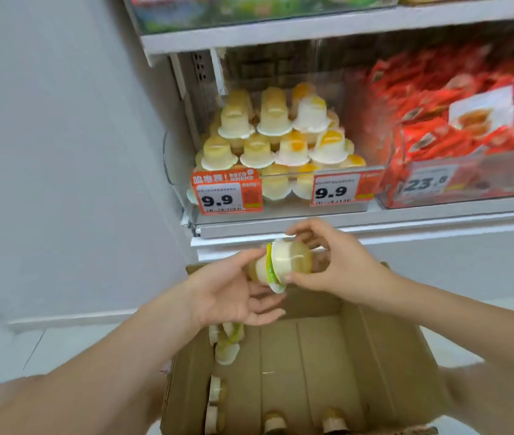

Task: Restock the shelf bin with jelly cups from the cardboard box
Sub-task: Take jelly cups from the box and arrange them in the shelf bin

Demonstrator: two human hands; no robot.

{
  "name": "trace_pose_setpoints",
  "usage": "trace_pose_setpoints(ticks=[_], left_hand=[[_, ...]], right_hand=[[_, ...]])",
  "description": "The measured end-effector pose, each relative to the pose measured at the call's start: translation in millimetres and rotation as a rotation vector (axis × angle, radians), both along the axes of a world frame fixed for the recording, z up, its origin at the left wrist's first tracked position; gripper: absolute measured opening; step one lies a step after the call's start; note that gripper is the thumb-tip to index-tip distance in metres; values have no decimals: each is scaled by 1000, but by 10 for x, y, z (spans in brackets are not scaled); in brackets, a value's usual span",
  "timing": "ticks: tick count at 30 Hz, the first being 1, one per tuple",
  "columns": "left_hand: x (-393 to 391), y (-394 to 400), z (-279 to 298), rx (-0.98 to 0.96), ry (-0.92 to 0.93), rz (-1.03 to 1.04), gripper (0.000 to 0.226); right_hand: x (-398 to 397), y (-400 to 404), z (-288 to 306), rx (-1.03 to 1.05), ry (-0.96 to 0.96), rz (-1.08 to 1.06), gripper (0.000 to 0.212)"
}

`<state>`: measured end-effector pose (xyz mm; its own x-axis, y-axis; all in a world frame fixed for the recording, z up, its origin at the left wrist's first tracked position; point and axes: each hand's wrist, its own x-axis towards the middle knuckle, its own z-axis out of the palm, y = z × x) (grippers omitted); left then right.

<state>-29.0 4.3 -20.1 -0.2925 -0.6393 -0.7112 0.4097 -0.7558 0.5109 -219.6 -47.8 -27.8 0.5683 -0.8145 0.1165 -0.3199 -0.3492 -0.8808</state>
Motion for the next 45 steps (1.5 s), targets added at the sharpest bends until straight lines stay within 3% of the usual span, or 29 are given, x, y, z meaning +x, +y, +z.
trace_pose_setpoints(ticks=[3, 8, 14, 19, 25, 29, 33, 35, 39, 45], left_hand=[[-58, 1, 258, -94, 55, 121, 50], [-122, -80, 420, -178, 106, 257, 59], [-95, -122, 464, -224, 204, 253, 71], [-90, -92, 512, -232, 192, 227, 64], [-43, -20, 560, -242, 246, 176, 65], [63, -30, 707, -305, -27, 109, 61], [214, -6, 745, -470, -657, -53, 45], [253, -13, 714, -500, -842, -77, 29], [256, -49, 671, -494, -859, -52, 21], [214, -59, 606, -527, -880, -170, 36]], right_hand=[[12, -67, 266, -47, -67, 31, 45], [28, -147, 358, -65, -96, 84, 47], [66, -299, 433, 33, -154, 154, 46], [74, -316, 535, 29, -67, 270, 58], [139, -238, 571, 77, -73, 225, 56], [267, -324, 787, 46, -132, 5, 59], [527, -795, 1069, -79, -162, -344, 61], [700, -1026, 1177, -135, -190, -437, 61], [985, -1331, 1284, -209, -164, -531, 69], [1108, -1633, 1394, -339, 51, -473, 65]])
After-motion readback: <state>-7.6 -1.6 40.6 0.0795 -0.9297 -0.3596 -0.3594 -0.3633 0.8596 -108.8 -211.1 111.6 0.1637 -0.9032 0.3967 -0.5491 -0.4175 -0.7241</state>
